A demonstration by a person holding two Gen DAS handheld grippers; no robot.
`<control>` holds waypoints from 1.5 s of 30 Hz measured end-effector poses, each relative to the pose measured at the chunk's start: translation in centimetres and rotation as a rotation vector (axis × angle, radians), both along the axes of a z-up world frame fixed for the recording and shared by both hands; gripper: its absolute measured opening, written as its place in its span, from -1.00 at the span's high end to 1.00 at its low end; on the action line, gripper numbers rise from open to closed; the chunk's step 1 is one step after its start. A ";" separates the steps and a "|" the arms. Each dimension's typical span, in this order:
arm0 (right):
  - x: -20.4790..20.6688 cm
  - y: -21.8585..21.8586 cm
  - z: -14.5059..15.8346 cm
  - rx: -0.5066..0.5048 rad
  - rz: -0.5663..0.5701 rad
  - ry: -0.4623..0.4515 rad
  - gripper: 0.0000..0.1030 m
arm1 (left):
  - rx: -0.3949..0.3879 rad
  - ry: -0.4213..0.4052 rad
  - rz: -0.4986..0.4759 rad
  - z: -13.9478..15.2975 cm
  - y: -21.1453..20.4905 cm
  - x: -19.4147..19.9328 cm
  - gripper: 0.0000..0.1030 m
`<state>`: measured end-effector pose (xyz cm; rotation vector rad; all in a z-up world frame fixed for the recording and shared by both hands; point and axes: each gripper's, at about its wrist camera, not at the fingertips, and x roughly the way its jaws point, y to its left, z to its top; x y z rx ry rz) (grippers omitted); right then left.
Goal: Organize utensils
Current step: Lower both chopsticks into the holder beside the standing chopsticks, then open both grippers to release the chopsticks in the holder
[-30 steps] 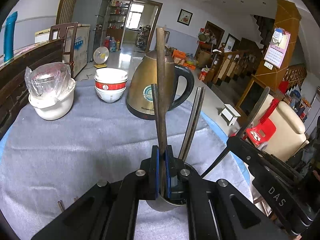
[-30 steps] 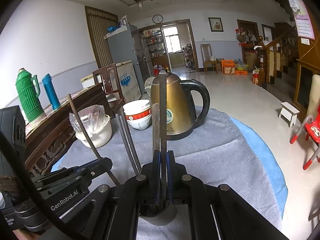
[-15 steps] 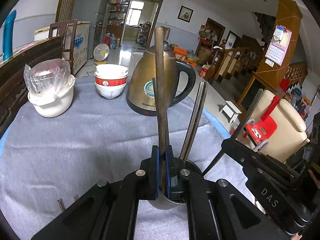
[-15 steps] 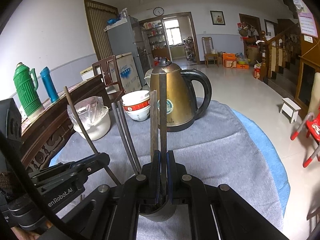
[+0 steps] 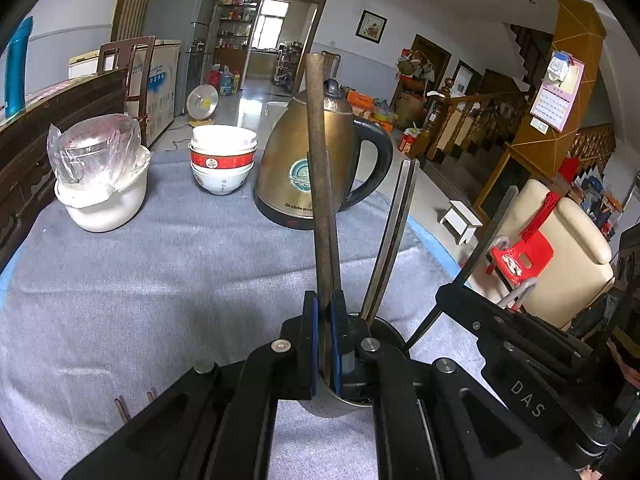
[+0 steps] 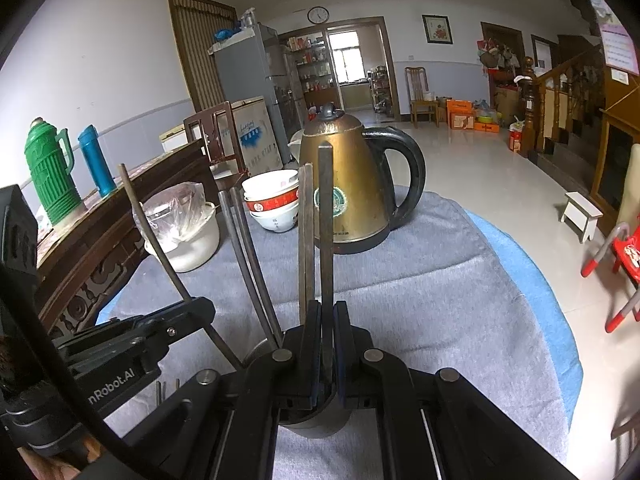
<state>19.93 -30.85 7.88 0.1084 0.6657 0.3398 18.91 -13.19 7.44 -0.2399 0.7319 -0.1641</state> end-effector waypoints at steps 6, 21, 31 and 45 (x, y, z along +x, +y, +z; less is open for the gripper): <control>0.2 -0.1 -0.1 -0.002 0.002 0.005 0.87 | 0.000 0.003 -0.001 -0.1 -0.1 0.0 0.88; 0.4 -0.2 -0.5 0.006 0.002 0.023 0.86 | -0.002 0.029 -0.001 -0.2 0.2 0.3 0.87; 0.6 -1.0 -0.3 0.003 -0.037 0.050 0.59 | 0.003 0.027 0.017 0.6 0.8 -0.4 0.48; -5.8 -3.6 1.3 0.095 -0.127 -0.023 -0.20 | 0.009 -0.053 0.157 2.1 8.6 -7.6 -0.49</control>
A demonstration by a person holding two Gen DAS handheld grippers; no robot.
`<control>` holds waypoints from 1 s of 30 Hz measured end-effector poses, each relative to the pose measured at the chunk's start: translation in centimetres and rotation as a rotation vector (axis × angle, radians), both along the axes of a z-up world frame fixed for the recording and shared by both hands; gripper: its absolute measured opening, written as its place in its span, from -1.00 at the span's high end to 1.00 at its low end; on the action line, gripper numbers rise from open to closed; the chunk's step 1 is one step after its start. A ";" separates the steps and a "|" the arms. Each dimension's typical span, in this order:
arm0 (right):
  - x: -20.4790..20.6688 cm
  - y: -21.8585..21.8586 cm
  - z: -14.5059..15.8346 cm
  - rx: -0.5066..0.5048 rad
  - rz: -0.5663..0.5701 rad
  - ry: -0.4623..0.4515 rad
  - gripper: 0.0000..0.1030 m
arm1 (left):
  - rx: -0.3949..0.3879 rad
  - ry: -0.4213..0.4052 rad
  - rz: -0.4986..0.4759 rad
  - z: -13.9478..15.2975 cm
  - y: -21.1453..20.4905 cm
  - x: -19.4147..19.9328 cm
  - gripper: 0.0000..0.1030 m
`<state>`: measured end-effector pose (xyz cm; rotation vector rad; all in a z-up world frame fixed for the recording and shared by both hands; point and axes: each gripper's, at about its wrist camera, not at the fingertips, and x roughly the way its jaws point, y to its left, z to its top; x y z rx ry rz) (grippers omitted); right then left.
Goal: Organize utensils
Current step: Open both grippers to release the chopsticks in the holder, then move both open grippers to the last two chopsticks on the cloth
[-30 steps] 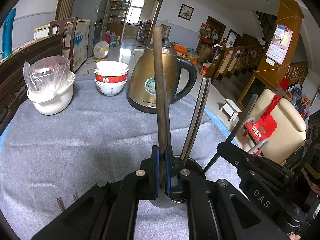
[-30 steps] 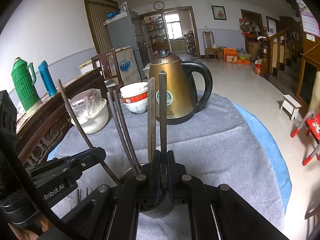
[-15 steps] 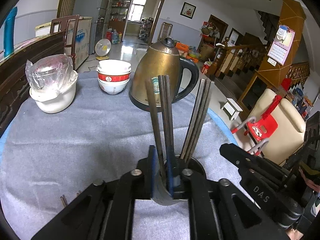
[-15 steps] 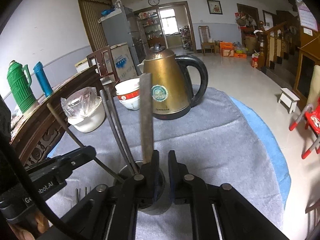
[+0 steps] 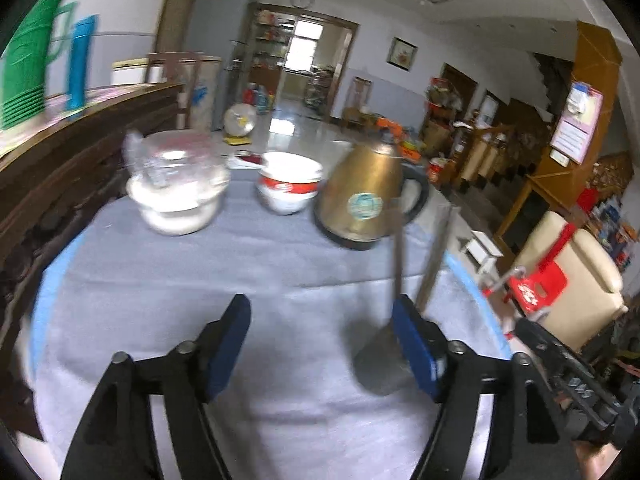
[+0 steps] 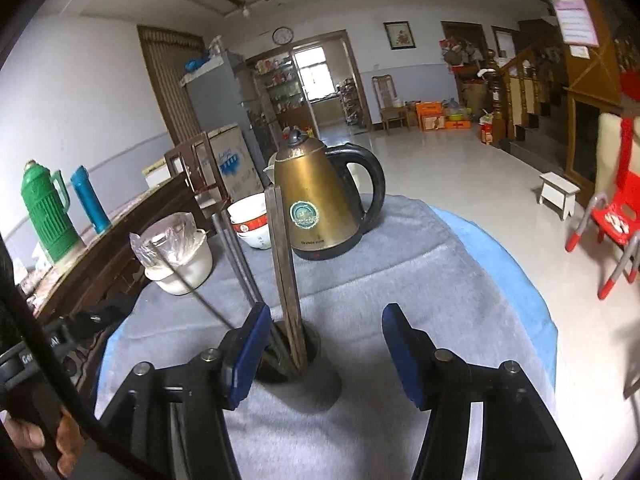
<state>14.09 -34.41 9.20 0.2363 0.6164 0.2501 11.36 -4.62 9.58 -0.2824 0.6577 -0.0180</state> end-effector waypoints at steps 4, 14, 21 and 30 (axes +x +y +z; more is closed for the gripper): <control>-2.8 0.7 -2.0 0.000 0.032 0.041 -0.20 | 0.027 0.052 0.078 -3.2 3.5 -2.7 -0.49; -5.3 6.8 -9.3 -0.048 0.218 0.263 -0.20 | -0.002 0.269 0.203 -11.9 8.9 -7.3 -0.49; -5.2 12.7 -11.3 -0.117 0.398 0.355 -0.20 | 0.000 0.316 0.182 -13.3 8.1 -7.6 -0.49; -2.2 18.5 -12.3 -0.186 0.522 0.457 0.24 | -0.040 0.361 0.174 -14.2 8.6 -7.7 -0.49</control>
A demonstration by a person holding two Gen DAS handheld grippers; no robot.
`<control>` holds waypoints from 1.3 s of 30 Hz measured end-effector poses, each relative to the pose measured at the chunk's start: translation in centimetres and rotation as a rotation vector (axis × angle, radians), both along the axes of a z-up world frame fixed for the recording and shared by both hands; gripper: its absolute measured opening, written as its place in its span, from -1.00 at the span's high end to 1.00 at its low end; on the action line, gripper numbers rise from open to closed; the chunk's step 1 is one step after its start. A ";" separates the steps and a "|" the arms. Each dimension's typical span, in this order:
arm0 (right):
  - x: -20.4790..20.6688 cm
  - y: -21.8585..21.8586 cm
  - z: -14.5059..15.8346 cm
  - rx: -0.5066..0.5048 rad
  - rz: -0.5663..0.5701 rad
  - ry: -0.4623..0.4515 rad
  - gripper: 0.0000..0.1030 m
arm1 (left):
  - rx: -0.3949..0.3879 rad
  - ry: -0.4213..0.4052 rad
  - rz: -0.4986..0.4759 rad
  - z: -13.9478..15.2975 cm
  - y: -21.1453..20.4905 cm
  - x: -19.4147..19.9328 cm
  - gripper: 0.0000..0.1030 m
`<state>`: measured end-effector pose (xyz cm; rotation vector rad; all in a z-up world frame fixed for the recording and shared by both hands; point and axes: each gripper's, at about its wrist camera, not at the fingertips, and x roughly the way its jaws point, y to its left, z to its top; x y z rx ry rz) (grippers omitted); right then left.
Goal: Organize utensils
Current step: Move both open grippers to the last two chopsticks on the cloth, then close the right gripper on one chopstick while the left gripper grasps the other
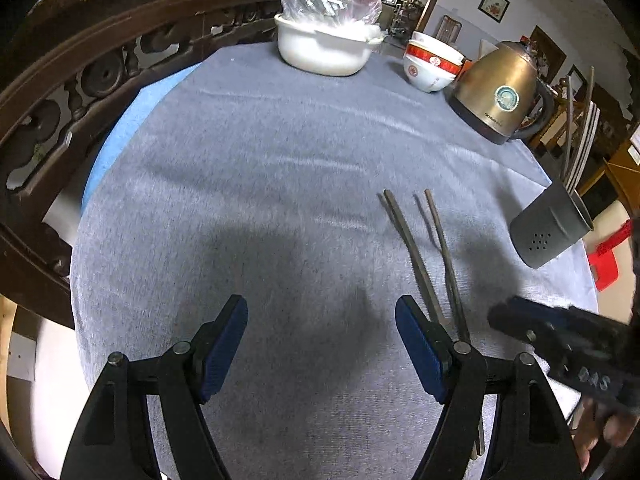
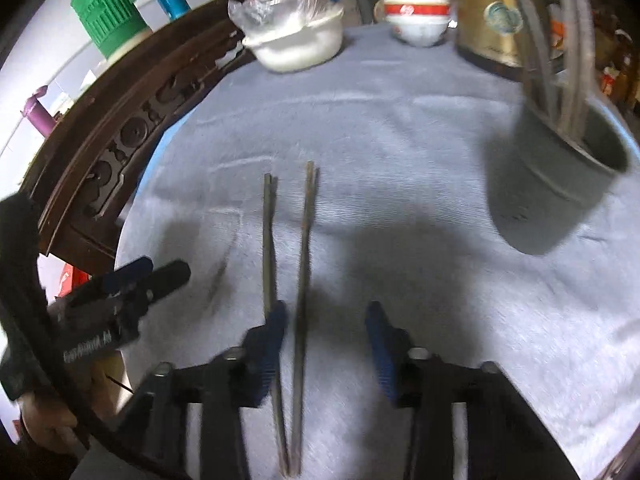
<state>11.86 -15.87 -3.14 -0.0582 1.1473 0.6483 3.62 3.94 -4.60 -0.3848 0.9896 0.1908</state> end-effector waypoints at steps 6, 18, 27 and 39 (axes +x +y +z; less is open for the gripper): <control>1.7 3.1 -0.9 -0.043 0.029 0.056 0.24 | -0.012 0.011 0.008 -0.3 0.6 -0.2 -0.49; 3.2 1.4 -2.2 -0.141 -0.008 0.120 0.87 | -0.089 0.085 -0.040 -0.7 -0.7 1.5 -0.49; 3.7 -3.9 -2.8 -0.092 -0.087 0.167 0.85 | -0.094 0.209 -0.108 -1.1 -5.3 6.9 -0.48; 4.2 -5.4 -3.1 -0.038 -0.011 0.189 0.84 | 0.162 0.389 -0.500 -1.2 -10.0 10.0 0.89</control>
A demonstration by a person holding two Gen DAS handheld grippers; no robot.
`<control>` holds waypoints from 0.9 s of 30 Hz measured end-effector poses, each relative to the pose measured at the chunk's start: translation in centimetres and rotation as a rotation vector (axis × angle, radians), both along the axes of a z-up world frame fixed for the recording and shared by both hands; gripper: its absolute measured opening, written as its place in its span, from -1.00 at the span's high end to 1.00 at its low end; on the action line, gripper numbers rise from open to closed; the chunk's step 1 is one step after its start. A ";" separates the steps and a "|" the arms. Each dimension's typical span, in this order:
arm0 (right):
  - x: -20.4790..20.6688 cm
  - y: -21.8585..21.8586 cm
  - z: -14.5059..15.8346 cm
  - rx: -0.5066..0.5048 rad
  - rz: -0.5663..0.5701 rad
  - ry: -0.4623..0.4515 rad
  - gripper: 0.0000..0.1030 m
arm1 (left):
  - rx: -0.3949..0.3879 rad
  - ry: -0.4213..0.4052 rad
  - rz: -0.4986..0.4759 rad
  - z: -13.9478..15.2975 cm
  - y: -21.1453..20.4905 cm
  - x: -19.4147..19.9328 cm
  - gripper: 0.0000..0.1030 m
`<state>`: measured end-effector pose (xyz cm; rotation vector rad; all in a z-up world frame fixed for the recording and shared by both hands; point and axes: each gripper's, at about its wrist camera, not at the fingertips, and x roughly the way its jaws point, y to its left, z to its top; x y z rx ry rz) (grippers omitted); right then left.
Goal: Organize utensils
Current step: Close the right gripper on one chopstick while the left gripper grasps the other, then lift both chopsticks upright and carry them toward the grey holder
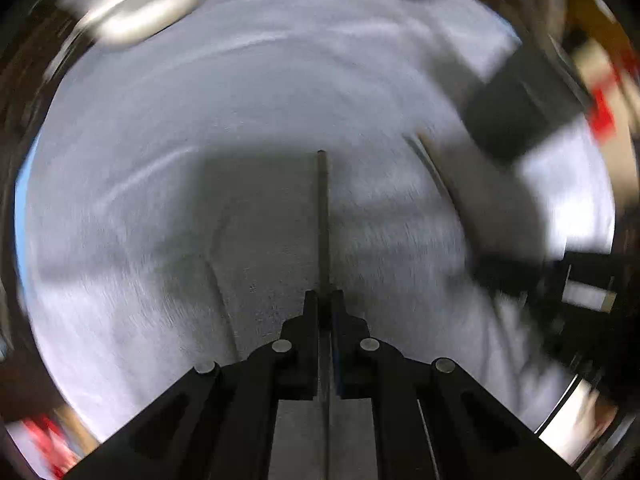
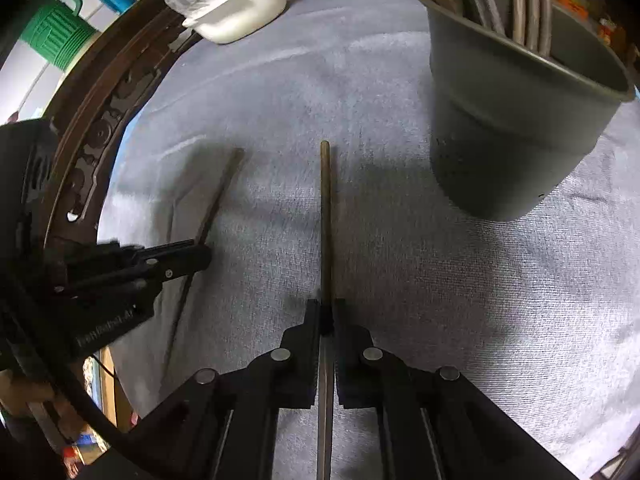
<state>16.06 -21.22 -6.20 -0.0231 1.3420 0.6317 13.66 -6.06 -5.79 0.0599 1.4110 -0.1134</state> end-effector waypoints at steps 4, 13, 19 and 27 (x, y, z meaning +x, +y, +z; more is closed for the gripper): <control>0.2 0.5 0.1 -0.030 0.038 0.002 0.84 | 0.012 0.025 0.019 0.0 0.7 0.7 0.89; 0.9 2.4 0.4 -0.133 0.081 0.039 0.83 | -0.028 0.063 0.016 0.4 0.2 2.0 0.43; 1.6 5.0 -0.1 -0.233 0.124 0.052 0.83 | -0.008 0.054 -0.046 0.6 -0.7 2.1 0.89; 0.7 5.7 0.9 -0.230 0.086 0.007 0.88 | -0.143 -0.014 0.049 2.9 3.4 0.9 0.89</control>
